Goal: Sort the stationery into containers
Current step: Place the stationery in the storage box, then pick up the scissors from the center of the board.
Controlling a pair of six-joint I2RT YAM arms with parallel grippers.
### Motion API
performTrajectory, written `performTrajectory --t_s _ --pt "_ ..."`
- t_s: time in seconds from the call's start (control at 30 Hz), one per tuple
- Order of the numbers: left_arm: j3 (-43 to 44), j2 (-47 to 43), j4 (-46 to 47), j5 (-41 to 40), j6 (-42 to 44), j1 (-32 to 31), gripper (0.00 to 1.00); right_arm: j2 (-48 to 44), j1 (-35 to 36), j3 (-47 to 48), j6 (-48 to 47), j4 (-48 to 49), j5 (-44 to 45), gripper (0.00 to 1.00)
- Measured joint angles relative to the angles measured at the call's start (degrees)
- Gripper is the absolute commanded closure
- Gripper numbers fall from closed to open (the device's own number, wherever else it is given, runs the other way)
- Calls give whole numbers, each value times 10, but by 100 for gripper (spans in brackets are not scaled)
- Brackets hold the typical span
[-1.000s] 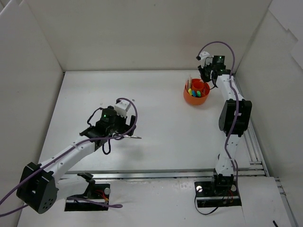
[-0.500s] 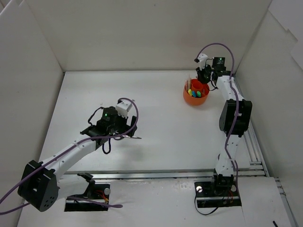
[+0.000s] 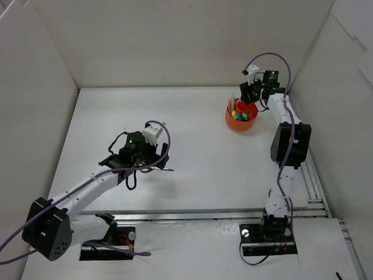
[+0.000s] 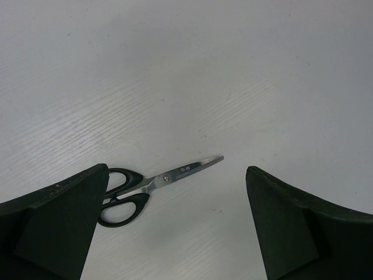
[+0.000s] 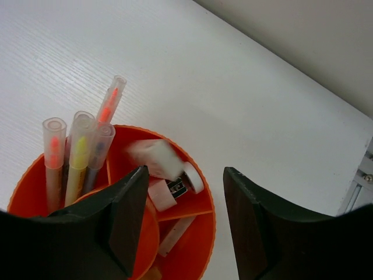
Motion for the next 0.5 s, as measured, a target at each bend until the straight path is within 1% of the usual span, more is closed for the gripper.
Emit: performTrajectory --t_s 0.1,0.13,0.2,0.23,0.27,0.5 --pt "0 0 0 0 0 0 0 0 -2 -3 6 2 5 53" --pt "0 0 0 0 0 0 0 0 -3 -3 8 3 5 57" --pt "0 0 0 1 0 0 0 -1 -3 -6 9 2 5 60" --pt "0 0 0 2 -1 0 1 -1 -3 -7 10 3 5 63" --pt "0 0 0 3 -1 0 0 -1 -3 -8 10 2 5 65" --pt "0 0 0 11 -2 0 0 -12 -3 -20 14 -4 -1 66"
